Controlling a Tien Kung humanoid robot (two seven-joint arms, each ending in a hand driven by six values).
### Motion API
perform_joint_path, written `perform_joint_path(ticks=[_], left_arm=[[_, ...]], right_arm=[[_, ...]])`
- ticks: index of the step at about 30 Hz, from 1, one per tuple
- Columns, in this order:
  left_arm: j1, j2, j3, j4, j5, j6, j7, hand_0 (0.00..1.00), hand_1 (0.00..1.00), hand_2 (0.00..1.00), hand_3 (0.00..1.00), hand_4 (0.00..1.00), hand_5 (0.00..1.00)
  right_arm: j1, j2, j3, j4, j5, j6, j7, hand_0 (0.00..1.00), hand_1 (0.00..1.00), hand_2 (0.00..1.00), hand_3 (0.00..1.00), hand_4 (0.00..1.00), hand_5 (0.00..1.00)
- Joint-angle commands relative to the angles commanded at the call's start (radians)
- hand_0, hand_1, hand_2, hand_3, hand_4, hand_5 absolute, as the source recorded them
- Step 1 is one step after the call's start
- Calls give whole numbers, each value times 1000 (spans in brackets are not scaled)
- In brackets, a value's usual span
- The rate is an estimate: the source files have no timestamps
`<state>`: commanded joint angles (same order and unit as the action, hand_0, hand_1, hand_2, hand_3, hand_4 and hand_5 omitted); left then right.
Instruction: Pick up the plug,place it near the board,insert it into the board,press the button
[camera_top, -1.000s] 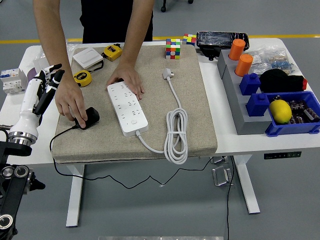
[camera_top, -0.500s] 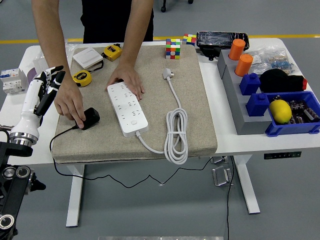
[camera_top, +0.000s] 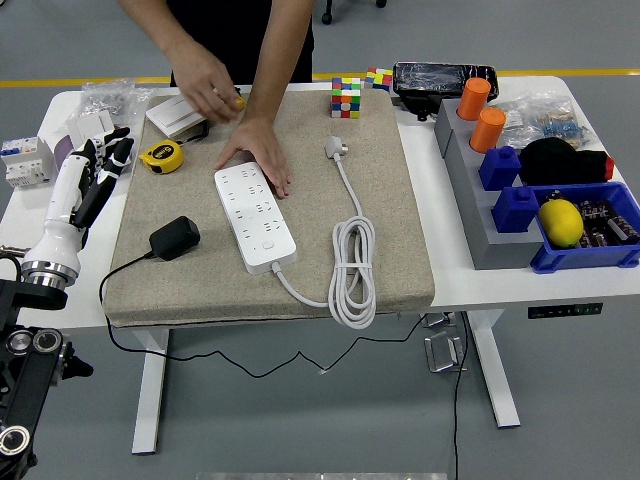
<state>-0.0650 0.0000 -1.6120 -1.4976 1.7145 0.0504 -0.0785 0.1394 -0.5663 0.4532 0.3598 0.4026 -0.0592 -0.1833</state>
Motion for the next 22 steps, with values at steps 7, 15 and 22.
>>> perform_joint_path(ticks=[7, 15, 22], left_arm=[[0, 0, -5, -1, 2, -4, 2, 822, 857, 803, 804, 998, 998], [5, 0, -17, -6, 9, -11, 7, 822, 857, 803, 803, 998, 998], [2, 0, -2, -10, 26, -19, 11, 821, 857, 803, 802, 998, 998]], right_arm=[[1, 4, -30, 4, -66, 81, -55, 793, 752, 735, 755, 998, 998], [-5, 42, -181, 25, -323, 0, -109, 796, 759, 741, 759, 998, 998], [-28, 90, -189, 27, -384, -42, -99, 797, 763, 747, 767, 998, 998]])
